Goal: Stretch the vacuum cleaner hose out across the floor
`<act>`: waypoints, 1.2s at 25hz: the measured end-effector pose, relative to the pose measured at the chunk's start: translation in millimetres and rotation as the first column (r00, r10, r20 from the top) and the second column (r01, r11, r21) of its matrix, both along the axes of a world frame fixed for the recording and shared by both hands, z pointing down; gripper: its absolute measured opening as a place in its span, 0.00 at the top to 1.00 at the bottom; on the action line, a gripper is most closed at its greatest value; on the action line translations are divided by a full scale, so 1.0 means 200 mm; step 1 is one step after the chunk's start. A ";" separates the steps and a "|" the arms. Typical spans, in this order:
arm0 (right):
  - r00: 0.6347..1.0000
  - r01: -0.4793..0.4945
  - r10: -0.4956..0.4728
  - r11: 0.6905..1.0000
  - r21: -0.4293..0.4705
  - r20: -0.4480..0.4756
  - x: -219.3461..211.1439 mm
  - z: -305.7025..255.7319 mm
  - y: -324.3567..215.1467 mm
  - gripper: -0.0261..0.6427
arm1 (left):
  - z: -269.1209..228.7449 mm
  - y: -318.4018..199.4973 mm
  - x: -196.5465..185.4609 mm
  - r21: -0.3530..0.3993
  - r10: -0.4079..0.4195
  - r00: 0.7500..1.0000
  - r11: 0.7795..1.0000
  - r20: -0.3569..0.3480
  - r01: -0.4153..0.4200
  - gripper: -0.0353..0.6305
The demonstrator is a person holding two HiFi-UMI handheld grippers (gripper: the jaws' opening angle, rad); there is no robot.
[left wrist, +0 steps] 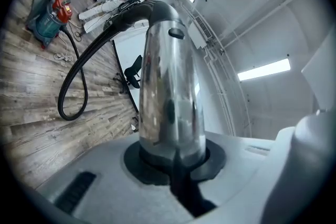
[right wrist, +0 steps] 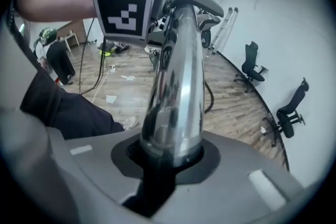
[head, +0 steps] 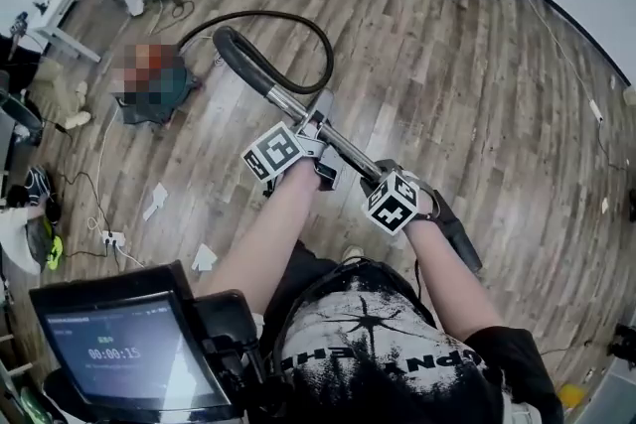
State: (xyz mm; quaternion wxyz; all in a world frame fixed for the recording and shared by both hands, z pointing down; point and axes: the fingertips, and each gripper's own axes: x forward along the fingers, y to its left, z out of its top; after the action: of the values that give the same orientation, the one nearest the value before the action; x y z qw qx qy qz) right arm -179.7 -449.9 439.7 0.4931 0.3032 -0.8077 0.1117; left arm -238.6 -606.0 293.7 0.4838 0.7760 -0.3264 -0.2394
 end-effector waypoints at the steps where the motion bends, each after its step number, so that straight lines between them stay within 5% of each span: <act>1: 1.000 0.000 0.001 1.000 0.021 -0.015 0.02 -0.02 0.01 0.82 | -0.03 0.03 0.01 0.001 -0.010 1.000 1.000 0.007 0.010 0.89; 5: 0.999 0.007 -0.008 1.000 0.019 0.039 0.00 -0.12 0.05 0.84 | -0.15 0.08 0.02 0.037 -0.002 0.999 0.999 0.053 0.000 0.88; 11: 0.987 -0.037 0.040 0.999 -0.023 0.156 -0.08 -0.17 0.10 0.84 | -0.26 0.12 0.09 0.167 0.138 0.987 0.974 0.087 -0.151 0.84; 20: 0.988 -0.137 0.133 0.990 0.042 0.078 -0.11 -0.15 0.07 0.84 | -0.27 0.13 0.07 0.138 0.233 0.972 0.962 0.040 -0.236 0.89; 30: 0.965 -0.254 0.253 0.967 -0.004 0.069 -0.16 -0.02 0.01 0.85 | -0.09 0.02 0.09 0.093 0.333 0.942 0.938 0.036 -0.335 0.88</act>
State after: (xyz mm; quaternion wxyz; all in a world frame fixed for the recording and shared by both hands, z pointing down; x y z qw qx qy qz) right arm -211.2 -448.2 436.6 0.4459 0.4010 -0.7792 0.1824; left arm -220.1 -601.1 275.1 0.4755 0.8452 -0.1827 -0.1620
